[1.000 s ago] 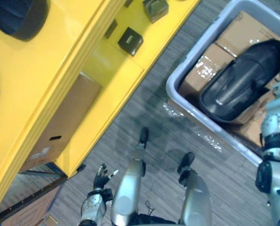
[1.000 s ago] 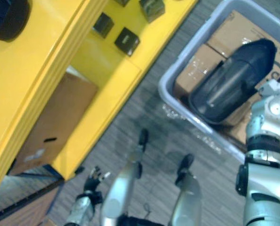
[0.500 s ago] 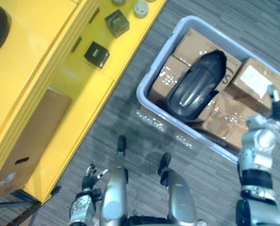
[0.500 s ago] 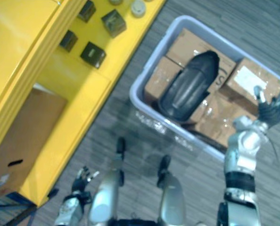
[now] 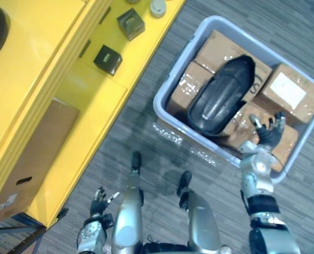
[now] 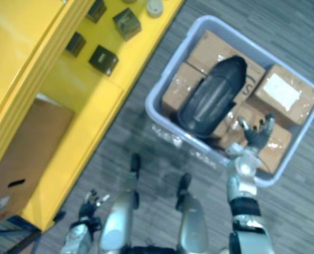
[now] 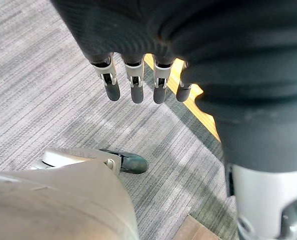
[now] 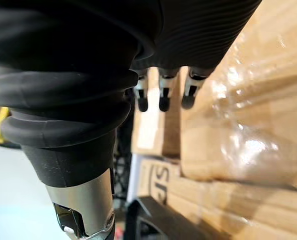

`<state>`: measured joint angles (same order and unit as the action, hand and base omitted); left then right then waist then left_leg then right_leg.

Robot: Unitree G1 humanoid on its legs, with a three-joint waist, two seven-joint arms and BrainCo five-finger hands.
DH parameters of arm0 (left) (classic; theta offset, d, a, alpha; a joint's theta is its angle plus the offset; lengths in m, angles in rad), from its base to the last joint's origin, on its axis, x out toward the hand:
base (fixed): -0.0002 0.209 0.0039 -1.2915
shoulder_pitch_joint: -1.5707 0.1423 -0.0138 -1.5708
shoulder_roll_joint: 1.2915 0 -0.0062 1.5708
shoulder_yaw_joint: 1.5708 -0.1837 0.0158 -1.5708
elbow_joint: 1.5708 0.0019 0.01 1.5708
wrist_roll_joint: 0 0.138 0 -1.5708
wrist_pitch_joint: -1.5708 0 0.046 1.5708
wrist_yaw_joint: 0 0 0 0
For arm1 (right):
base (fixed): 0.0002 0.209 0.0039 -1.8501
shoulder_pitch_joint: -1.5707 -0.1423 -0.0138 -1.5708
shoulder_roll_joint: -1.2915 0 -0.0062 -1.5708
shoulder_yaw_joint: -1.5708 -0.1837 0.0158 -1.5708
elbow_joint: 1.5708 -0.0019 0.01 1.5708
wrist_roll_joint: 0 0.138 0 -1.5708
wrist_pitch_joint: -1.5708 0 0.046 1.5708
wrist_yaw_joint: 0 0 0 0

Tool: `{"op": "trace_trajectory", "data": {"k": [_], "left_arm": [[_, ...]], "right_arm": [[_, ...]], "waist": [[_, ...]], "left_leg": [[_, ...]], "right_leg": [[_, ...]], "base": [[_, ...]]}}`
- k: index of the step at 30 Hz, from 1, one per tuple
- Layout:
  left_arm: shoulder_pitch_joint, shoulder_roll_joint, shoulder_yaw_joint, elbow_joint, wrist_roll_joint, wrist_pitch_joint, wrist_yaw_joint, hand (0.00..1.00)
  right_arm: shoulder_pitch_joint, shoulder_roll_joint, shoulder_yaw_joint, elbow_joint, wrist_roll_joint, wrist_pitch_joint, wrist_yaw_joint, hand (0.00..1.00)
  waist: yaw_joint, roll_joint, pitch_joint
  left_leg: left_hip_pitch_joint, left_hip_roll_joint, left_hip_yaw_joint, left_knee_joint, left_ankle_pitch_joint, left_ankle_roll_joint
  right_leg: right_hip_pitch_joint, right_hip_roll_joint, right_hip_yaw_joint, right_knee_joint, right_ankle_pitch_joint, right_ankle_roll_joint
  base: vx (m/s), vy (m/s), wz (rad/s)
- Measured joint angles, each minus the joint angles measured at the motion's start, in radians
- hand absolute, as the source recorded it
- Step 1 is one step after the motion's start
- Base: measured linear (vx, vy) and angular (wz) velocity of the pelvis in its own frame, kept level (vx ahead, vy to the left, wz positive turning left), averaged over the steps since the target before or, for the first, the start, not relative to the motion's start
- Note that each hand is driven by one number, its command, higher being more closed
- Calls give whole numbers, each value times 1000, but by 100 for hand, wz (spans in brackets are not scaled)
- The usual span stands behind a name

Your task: Walk over and take plastic housings, then place them on the shelf

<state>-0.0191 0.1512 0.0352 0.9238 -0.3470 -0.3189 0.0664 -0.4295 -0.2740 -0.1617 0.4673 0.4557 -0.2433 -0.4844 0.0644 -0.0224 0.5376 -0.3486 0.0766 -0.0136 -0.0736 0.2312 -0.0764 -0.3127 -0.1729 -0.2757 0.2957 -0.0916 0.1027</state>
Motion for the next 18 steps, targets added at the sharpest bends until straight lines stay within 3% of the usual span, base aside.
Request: {"op": "trace_trajectory", "data": {"k": [6,18], "left_arm": [[0,0,-10,1,-3,3,0,0],[-1,2,-17,40,-2,17,-3,0]], "right_arm": [[-49,-2,37,66,0,46,-21,0],[-113,-51,37,147,0,53,-22,0]], "waist": [[8,0,0],[15,0,0]], "left_leg": [[-1,-4,-6,1,0,0],[-33,-16,-35,15,0,0]], "right_leg": [[-2,-3,-5,12,-7,1],[-31,-20,-24,53,-32,1]], "base": [[23,-25,3],[11,-31,7]]}}
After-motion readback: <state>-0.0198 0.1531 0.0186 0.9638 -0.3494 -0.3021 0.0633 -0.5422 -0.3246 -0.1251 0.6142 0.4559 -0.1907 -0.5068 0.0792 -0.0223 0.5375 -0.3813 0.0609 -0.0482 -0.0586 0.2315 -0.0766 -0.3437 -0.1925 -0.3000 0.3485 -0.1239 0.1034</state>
